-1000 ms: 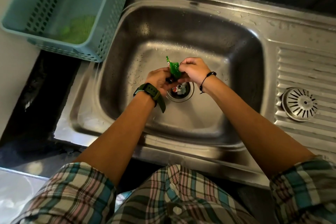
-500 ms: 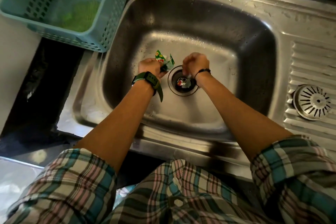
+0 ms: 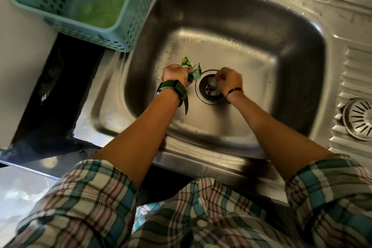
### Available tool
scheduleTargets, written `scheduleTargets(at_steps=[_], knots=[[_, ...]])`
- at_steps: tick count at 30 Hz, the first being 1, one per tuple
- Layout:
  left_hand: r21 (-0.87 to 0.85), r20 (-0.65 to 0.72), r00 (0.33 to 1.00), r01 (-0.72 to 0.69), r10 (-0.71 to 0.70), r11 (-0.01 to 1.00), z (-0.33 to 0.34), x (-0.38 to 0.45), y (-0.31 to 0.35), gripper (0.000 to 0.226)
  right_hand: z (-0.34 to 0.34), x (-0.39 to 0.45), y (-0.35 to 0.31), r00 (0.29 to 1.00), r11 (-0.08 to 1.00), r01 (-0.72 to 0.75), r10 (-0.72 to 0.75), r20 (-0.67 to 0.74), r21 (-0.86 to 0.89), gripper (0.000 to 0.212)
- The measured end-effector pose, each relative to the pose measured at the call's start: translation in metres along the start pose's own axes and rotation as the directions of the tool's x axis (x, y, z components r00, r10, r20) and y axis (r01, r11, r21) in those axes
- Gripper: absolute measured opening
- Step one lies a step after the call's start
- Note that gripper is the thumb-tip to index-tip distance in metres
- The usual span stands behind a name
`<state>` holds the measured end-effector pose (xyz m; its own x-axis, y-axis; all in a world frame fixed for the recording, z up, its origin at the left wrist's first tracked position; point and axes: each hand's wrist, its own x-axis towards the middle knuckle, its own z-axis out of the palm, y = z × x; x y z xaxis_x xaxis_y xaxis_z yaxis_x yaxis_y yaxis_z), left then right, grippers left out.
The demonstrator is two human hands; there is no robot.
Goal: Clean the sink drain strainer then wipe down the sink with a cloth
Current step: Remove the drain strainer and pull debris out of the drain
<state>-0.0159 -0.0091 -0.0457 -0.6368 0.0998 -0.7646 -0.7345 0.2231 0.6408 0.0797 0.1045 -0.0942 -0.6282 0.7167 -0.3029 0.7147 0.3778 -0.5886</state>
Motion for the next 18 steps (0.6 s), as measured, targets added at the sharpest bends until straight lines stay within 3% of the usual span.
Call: scheduleTargets(at_steps=[2, 5, 11, 15, 18], knots=[[0.043, 0.016, 1.000, -0.009, 0.009, 0.999, 0.005, 0.000, -0.005, 0.017, -0.021, 0.002, -0.008, 0.994, 0.972, -0.061, 0.079, -0.072, 0.226, 0.013], [0.158, 0.037, 0.998, -0.058, 0.052, 0.986, 0.017, -0.003, -0.011, 0.018, -0.045, -0.002, -0.023, 0.998, 0.927, 0.003, 0.020, -0.059, 0.375, 0.011], [0.139, 0.187, 0.982, -0.065, 0.038, 0.988, 0.038, -0.024, -0.008, 0.025, -0.049, -0.026, -0.045, 0.962, 0.951, 0.267, -0.273, 0.012, 0.158, 0.012], [-0.050, 0.231, 0.972, 0.041, -0.029, 0.998, 0.033, -0.031, -0.001, 0.024, -0.047, -0.028, -0.049, 0.942, 0.943, 0.329, -0.331, 0.059, 0.043, 0.016], [-0.053, 0.200, 0.979, 0.042, -0.030, 0.998, 0.028, -0.024, -0.001, 0.020, -0.046, -0.023, -0.050, 0.934, 0.950, 0.308, -0.311, 0.176, 0.044, 0.015]])
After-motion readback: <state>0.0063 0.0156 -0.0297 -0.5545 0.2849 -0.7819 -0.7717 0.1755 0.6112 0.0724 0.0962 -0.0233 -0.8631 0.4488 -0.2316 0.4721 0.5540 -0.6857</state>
